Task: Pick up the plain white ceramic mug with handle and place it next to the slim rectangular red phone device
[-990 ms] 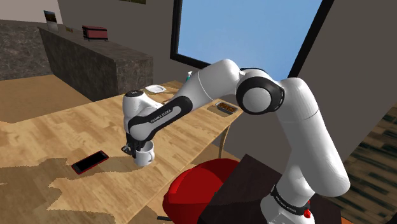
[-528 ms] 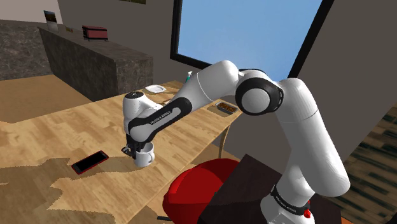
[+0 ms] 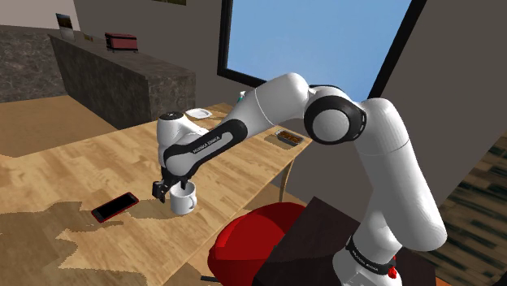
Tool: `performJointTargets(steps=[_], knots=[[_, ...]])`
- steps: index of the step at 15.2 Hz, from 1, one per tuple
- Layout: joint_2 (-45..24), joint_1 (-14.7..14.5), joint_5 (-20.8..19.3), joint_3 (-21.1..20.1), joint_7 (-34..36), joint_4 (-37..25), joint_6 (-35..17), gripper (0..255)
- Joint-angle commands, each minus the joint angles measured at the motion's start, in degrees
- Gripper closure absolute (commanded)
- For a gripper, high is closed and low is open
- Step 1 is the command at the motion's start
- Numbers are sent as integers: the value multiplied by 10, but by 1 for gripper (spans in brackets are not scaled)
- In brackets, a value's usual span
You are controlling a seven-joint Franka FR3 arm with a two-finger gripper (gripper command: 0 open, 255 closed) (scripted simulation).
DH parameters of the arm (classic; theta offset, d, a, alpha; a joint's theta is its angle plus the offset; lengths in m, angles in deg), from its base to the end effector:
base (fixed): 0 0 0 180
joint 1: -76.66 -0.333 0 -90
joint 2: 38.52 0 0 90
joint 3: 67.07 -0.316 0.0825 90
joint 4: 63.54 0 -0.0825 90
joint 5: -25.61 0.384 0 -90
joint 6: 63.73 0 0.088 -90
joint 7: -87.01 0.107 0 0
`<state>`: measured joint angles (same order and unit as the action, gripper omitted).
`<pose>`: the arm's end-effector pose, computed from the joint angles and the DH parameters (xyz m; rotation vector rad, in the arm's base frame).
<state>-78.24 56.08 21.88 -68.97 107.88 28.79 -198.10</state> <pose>0.6466 0.2632 0.2243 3.1297 0.1011 0.0751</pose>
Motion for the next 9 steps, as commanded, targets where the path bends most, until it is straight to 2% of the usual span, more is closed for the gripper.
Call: performJointTargets(steps=[1, 9], knots=[[22, -1, 1, -1, 1, 3, 19, 0], [32, -1, 1, -2, 1, 3, 29, 0]])
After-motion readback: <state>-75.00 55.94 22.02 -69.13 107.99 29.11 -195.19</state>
